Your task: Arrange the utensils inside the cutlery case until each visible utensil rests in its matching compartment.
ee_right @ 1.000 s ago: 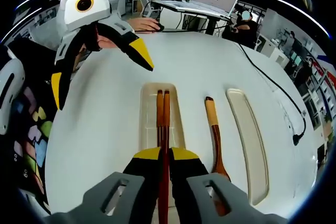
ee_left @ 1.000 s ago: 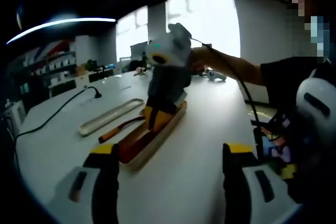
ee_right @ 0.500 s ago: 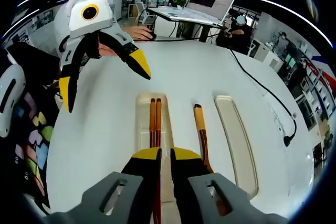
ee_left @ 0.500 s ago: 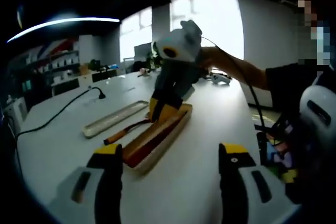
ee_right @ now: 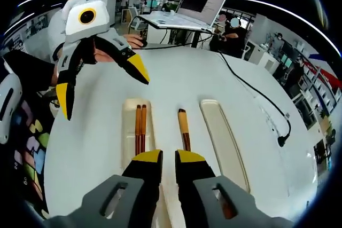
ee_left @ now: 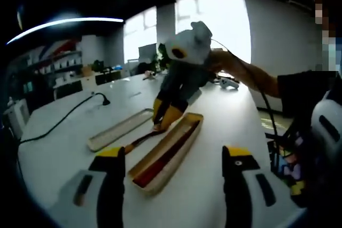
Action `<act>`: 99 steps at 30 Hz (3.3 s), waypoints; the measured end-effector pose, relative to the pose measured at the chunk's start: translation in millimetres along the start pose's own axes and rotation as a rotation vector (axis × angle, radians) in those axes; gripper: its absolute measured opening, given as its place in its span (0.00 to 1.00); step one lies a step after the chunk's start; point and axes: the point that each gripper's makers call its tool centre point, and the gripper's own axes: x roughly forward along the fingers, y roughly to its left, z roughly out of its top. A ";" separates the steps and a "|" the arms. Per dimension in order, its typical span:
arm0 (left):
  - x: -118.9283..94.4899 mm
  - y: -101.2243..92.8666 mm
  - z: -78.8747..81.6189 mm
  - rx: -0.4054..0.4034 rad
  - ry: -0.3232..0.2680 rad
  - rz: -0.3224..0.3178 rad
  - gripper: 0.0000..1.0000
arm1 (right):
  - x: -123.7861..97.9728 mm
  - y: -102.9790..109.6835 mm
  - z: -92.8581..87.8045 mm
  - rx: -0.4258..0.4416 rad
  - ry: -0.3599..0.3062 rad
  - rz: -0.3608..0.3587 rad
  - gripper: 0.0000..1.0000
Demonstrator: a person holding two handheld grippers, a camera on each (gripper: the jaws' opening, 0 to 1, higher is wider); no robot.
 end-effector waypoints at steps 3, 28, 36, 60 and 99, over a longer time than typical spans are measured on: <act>-3.8 -1.9 11.3 0.010 -0.043 0.008 0.78 | 4.0 -9.4 -0.9 0.000 0.017 -0.011 0.11; -38.1 -1.4 49.8 0.000 -0.192 0.033 0.92 | 47.5 -19.9 -17.2 0.038 0.105 0.119 0.16; -36.7 -10.7 57.6 -0.032 -0.240 0.015 1.00 | 52.0 -17.8 -20.9 0.043 0.129 0.137 0.13; -41.9 -15.5 65.5 -0.089 -0.327 0.075 1.00 | 52.5 -10.9 -19.8 -0.029 0.241 0.167 0.04; -68.6 24.7 60.1 -0.085 -0.264 0.131 1.00 | 5.5 -21.9 1.2 -0.010 0.214 0.052 0.04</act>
